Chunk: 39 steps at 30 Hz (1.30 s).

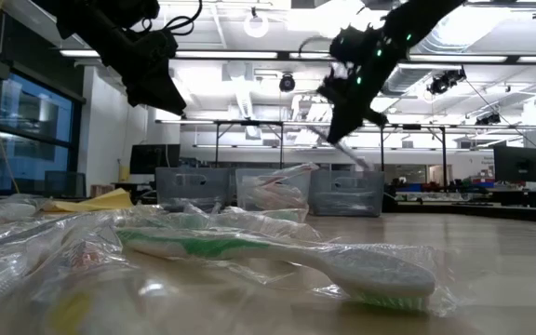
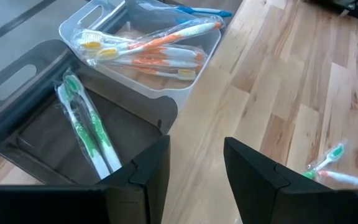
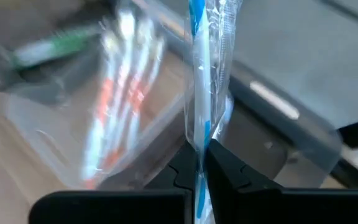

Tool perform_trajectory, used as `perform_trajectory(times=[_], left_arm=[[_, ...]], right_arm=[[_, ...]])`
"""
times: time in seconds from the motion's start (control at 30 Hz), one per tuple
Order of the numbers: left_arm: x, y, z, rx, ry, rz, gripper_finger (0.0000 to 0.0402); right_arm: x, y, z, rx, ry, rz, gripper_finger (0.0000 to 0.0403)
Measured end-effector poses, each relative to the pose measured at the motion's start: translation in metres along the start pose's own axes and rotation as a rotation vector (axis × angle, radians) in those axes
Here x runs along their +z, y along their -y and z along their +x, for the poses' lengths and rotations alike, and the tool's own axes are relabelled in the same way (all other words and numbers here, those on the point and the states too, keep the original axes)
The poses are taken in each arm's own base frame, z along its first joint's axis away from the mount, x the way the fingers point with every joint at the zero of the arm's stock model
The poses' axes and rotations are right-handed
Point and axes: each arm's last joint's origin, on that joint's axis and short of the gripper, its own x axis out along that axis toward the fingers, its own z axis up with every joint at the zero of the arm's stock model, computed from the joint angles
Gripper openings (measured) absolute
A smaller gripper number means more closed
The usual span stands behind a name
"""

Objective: Pick & Place Toothbrushes
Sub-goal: Put the blue toothbrush into the right black bin, then put the green toothbrush into the left black bin

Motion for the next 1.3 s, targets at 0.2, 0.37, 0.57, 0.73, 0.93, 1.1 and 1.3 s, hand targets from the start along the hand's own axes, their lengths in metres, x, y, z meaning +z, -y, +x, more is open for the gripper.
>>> perform_trajectory(times=[0.2,0.37,0.57,0.73,0.93,1.1,1.3], left_arm=[[0.0,0.0,0.0,0.001,0.0,-0.007,0.0147],[-0.001,0.0,0.0,0.002,-0.009,-0.009,0.0147],[-0.001,0.0,0.0,0.003,-0.01,-0.009,0.0147],[-0.001,0.0,0.0,0.003,-0.01,-0.008,0.0147],[-0.001,0.0,0.0,0.004,-0.01,-0.007,0.0147],[-0.001,0.0,0.0,0.005,-0.015,-0.005,0.0147],[-0.004,0.0,0.0,0.007,-0.043,-0.004,0.0147]], right_arm=[[0.005,0.013,0.03,0.013,-0.121,0.036,0.0011],[0.01,0.014,0.036,-0.023,-0.155,0.047,0.0024],[0.009,0.014,0.034,-0.005,-0.178,0.07,0.0075],[0.006,0.014,0.033,-0.018,-0.213,0.069,0.0106],[0.008,0.008,0.018,-0.007,-0.196,0.052,0.0127],[0.009,-0.008,-0.009,-0.028,-0.146,0.001,0.013],[0.0,-0.037,-0.033,0.017,-0.157,-0.041,0.0125]])
